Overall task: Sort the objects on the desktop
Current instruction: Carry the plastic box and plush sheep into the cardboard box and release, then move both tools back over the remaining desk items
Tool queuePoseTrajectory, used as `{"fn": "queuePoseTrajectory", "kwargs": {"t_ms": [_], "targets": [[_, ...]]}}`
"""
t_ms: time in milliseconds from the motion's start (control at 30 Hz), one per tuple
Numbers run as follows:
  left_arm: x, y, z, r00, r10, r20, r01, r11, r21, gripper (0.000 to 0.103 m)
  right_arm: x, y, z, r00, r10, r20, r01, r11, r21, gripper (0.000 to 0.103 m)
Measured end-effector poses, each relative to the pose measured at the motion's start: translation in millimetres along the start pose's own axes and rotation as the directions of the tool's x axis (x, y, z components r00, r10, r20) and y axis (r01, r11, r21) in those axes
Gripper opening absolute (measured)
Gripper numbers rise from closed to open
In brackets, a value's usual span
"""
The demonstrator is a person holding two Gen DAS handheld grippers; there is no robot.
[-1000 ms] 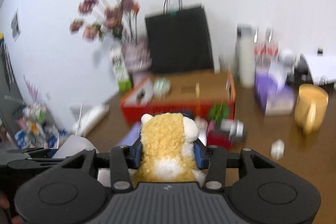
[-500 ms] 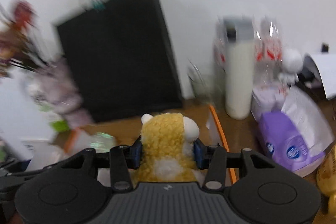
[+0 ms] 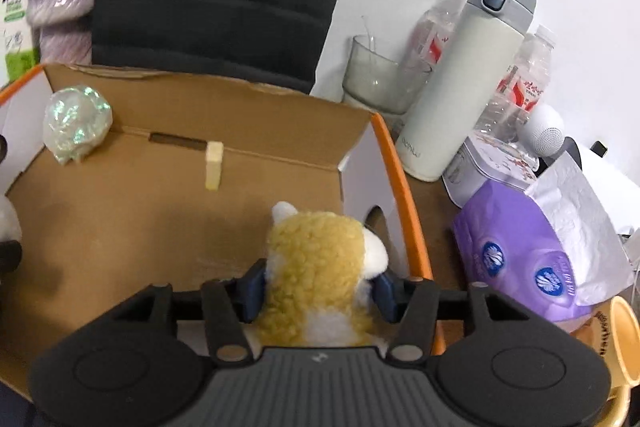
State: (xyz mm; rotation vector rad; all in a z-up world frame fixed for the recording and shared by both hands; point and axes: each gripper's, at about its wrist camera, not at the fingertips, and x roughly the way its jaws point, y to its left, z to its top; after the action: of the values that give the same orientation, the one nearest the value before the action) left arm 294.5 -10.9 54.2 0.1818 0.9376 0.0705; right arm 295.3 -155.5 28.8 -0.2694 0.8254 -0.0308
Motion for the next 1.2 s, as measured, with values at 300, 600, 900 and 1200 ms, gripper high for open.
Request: {"fn": "queuePoseTrajectory", "kwargs": {"t_ms": [300, 600, 900, 1200], "targets": [[-55, 29, 14, 0.998, -0.057, 0.030, 0.059, 0.995, -0.079, 0.077, -36, -42, 17, 0.956, 0.280, -0.083, -0.265, 0.951, 0.158, 0.074], [-128, 40, -33, 0.991, 0.005, 0.131, 0.019, 0.982, -0.187, 0.091, -103, -53, -3, 0.927, 0.375, 0.030, -0.373, 0.907, 0.194, 0.079], [-175, 26, -188, 0.956, -0.012, 0.294, 0.089, 0.964, -0.250, 0.099, -169, -42, -131, 0.902, 0.393, 0.177, -0.417, 0.900, 0.130, 0.086], [-177, 13, -269, 0.951, -0.069, 0.302, 0.149, 0.956, -0.253, 0.103, -203, -15, -232, 0.894, 0.390, 0.220, -0.403, 0.915, 0.019, 0.091]]}}
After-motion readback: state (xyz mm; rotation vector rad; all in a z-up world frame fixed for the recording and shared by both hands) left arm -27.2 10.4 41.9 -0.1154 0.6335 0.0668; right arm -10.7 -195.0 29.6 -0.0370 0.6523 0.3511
